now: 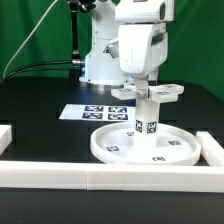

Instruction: Assemble round table

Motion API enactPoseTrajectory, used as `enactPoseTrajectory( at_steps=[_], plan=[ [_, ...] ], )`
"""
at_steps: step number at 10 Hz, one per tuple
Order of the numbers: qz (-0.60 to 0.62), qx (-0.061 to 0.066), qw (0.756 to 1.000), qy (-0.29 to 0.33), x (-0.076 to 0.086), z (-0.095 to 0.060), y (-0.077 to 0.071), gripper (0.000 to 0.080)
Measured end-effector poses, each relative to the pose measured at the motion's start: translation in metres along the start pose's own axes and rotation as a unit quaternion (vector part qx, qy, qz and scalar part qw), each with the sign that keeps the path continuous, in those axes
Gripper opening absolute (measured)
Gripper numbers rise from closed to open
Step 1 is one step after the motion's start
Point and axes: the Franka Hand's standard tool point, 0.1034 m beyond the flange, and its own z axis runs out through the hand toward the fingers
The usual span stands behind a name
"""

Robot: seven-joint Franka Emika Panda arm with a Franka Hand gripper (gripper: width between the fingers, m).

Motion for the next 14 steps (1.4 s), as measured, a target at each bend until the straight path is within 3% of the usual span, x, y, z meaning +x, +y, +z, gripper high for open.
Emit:
enactPoseTrajectory(
  at_steps=[2,6,9,11,14],
  plan=[
    [0.015,0.0,1.0,0.0,0.0,0.0,0.0,0.0442],
    [0.205,0.0,0.979,0.0,0.0021,0.0008,-0.0027,0.0442],
    [0.354,-0.001,0.935,0.001,0.0021,0.0012,-0.0036,0.0443],
    [0.491,-0.002,0.871,0.002,0.0028,0.0016,-0.0041,0.0443],
    [0.575,-0.004,0.818,0.005,0.0021,0.0022,-0.0032,0.0443]
  ],
)
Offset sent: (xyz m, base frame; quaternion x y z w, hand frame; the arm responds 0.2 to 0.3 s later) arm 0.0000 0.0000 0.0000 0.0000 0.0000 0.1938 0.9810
